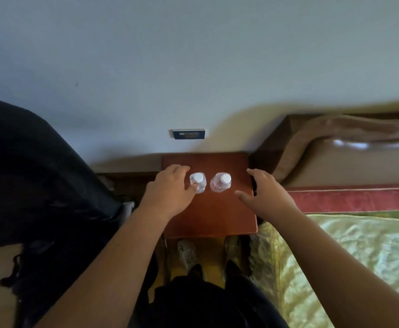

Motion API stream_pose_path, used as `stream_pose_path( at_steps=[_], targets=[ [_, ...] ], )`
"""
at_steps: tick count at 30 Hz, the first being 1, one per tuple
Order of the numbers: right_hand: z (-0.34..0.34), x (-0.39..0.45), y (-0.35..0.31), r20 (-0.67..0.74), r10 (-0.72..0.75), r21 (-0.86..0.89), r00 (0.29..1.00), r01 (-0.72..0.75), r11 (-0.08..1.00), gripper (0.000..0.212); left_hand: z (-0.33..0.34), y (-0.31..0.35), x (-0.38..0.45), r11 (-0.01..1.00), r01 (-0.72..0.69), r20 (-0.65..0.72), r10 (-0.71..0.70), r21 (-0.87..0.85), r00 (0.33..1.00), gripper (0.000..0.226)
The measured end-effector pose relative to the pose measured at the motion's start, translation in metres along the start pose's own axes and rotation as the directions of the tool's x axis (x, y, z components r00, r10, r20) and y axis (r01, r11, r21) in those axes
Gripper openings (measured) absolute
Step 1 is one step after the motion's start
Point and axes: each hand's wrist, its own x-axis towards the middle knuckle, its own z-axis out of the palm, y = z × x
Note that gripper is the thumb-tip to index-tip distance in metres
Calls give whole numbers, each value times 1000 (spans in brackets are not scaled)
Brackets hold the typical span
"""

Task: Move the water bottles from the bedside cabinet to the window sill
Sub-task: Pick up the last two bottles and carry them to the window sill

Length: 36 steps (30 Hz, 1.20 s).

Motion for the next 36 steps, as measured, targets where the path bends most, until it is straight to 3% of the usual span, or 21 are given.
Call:
stream_pose_path(
  at_steps=[4, 7, 13, 18, 25, 31, 36],
  targets=[
    [19, 28, 10, -58, -22, 5, 998, 22, 1000, 85, 30, -5, 25, 991, 0, -77, -11, -135, 997, 65],
    [35, 48, 19, -21, -28, 45, 999, 29, 999, 89, 56, -11, 40, 982, -11, -98, -7, -186, 995, 68],
    [67, 88, 33, 76, -41, 64, 996, 36, 997, 101, 103, -29, 68, 983, 120, 68, -112, -137, 991, 89],
    [93, 115, 38, 103, -84, 82, 991, 75, 994, 98, 133, -40, 89, 981, 176, 127, -165, -84, 978, 100],
    [127, 139, 57, 118, -40, 135, 992, 24, 990, 91, 167, -51, 120, 941, 182, 192, -130, -287, 973, 103],
    [146, 150, 63, 105, -24, 200, 994, 3, 980, 89, 178, -51, 135, 976, 132, 140, -108, -173, 984, 94],
    [154, 155, 61, 141, -10, 244, 990, -25, 970, 85, 182, -41, 141, 969, 120, 101, -100, -215, 990, 47]
  ],
)
